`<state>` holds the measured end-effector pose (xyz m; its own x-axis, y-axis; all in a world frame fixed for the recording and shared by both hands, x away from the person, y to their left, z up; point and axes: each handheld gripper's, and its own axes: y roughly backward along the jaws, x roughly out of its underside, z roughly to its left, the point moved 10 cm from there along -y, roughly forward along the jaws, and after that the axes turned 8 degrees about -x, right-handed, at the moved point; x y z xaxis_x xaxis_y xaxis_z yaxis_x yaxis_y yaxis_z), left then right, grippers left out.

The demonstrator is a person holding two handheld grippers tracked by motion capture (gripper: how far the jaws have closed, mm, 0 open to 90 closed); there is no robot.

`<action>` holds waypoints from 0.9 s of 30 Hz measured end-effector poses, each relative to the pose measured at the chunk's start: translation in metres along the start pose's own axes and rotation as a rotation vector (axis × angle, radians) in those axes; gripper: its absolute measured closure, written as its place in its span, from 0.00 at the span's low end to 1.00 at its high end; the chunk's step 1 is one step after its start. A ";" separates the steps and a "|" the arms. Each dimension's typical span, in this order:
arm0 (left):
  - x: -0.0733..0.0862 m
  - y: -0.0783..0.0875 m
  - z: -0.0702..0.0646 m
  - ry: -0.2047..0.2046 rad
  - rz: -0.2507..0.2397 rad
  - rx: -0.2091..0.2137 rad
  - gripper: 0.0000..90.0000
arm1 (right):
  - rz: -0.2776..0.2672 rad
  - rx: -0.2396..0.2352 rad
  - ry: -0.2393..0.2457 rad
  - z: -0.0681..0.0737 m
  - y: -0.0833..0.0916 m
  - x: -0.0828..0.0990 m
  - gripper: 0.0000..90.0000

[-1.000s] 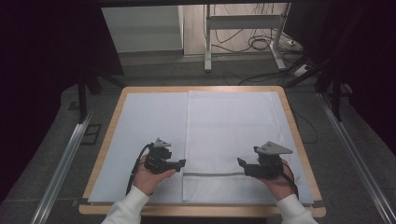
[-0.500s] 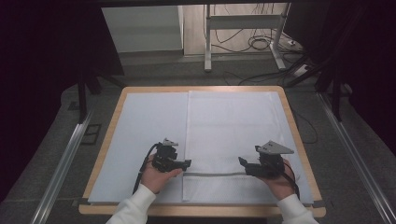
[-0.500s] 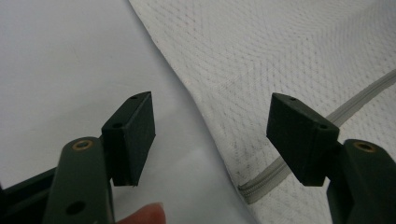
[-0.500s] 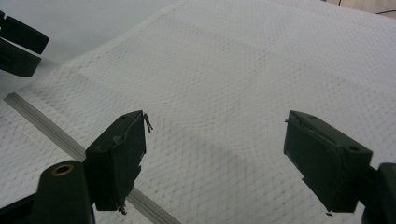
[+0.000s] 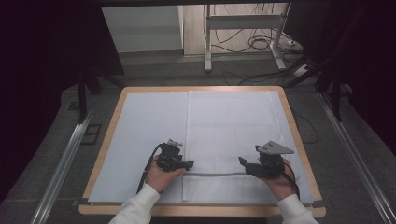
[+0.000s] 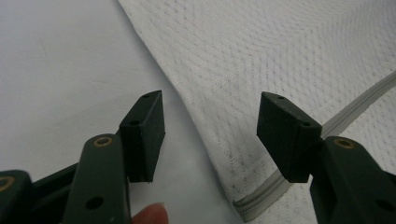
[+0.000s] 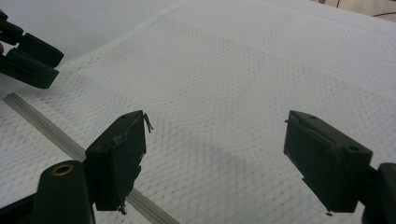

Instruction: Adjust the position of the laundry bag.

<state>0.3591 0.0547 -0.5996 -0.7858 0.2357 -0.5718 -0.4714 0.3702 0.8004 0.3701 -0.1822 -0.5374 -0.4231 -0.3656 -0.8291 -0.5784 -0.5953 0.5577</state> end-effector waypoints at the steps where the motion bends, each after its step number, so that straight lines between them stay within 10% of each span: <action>1: 0.000 -0.001 0.000 0.002 0.004 0.000 0.47 | 0.001 0.000 0.002 0.000 0.000 0.000 0.23; 13: -0.002 -0.005 -0.005 -0.018 -0.004 -0.009 0.56 | 0.000 0.004 0.004 0.000 0.000 0.000 0.23; 27: -0.006 -0.011 -0.003 -0.078 -0.034 -0.066 0.91 | -0.010 0.015 -0.004 -0.004 0.003 -0.004 0.23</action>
<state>0.3675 0.0467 -0.6046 -0.7366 0.2945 -0.6088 -0.5243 0.3200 0.7891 0.3730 -0.1850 -0.5322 -0.4204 -0.3566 -0.8343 -0.5931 -0.5879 0.5501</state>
